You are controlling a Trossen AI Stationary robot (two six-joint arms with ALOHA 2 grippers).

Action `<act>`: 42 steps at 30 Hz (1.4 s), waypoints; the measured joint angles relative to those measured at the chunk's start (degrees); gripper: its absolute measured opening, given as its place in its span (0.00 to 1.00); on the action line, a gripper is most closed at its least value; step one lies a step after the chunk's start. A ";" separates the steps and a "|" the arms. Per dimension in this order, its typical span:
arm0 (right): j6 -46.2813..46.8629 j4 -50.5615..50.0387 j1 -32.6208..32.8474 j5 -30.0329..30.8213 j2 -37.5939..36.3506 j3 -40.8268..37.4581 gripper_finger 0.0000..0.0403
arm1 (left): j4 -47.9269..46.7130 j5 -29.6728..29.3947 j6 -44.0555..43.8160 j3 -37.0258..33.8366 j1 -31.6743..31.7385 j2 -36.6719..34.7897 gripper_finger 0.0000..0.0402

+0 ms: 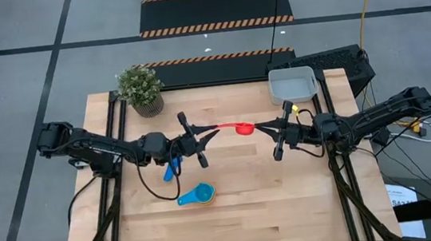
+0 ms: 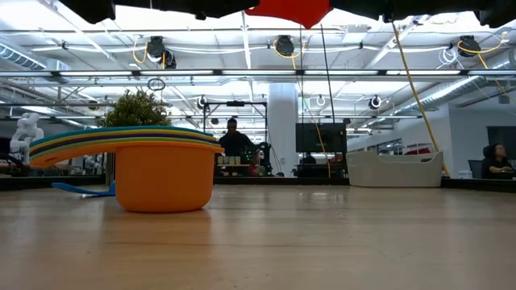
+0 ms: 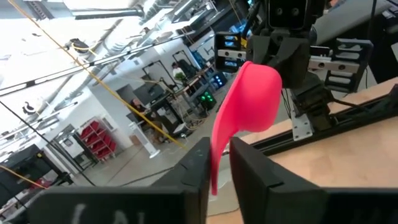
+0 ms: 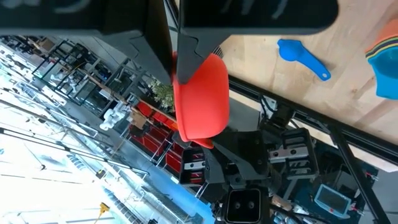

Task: Nest measuring cups in basket
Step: Stack the red measuring cup on the light blue measuring cup

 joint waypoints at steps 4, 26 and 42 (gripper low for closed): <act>0.00 -0.01 0.00 -0.02 0.00 0.00 0.00 | -0.97 -0.04 -0.05 0.02 0.02 0.00 0.03; 19.88 -4.76 0.37 8.12 -1.22 0.09 0.27 | -10.95 -11.57 2.64 0.07 -7.91 -7.28 0.01; 61.23 -18.95 14.14 10.73 0.97 0.09 0.45 | -32.06 -22.68 -1.90 0.07 -28.69 -14.53 0.01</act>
